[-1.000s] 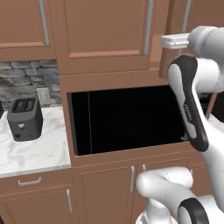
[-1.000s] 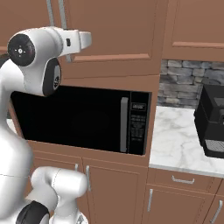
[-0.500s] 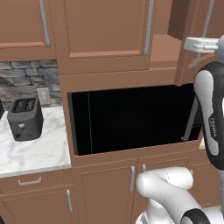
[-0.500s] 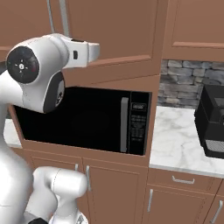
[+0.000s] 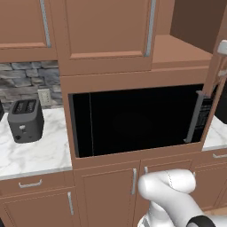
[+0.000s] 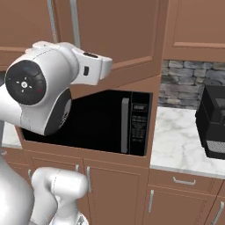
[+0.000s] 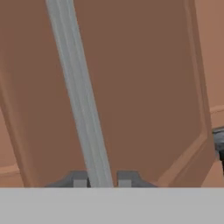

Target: Open the cabinet, retrieve the rolling pin, and place it next to the meat on the cutting board to prepare for tenderizing.

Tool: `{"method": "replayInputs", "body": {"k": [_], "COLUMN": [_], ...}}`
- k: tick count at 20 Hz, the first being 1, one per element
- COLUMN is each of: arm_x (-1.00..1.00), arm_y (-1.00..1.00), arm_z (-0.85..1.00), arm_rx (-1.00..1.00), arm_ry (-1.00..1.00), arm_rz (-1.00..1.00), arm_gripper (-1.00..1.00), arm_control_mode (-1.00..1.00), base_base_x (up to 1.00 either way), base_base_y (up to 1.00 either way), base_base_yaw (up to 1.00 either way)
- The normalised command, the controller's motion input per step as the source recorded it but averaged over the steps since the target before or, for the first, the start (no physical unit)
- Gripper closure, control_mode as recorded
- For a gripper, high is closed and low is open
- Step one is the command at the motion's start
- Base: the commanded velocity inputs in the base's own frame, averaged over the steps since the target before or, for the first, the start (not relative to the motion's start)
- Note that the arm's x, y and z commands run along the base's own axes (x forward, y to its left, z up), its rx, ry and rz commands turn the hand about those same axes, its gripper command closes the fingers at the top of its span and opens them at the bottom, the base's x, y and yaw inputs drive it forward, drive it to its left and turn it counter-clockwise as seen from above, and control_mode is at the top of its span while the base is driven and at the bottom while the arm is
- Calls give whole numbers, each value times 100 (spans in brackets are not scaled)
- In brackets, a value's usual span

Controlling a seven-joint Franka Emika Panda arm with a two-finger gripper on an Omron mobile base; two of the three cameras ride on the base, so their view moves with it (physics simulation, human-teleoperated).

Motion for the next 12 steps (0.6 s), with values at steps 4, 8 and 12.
{"method": "replayInputs", "body": {"k": [4,8,12], "arm_x": [-23,-9,-64], "arm_y": [-27,0,11], "arm_z": [-11,-5,-10], "arm_rx": [5,0,-3], "arm_ry": [15,1,-9], "arm_rz": [-2,0,-1], "arm_gripper": [-100,-100,-100], "arm_control_mode": [-100,-100,-100], "base_base_x": [0,0,0], "base_base_y": [0,0,0], "base_base_yaw": [0,0,0]}}
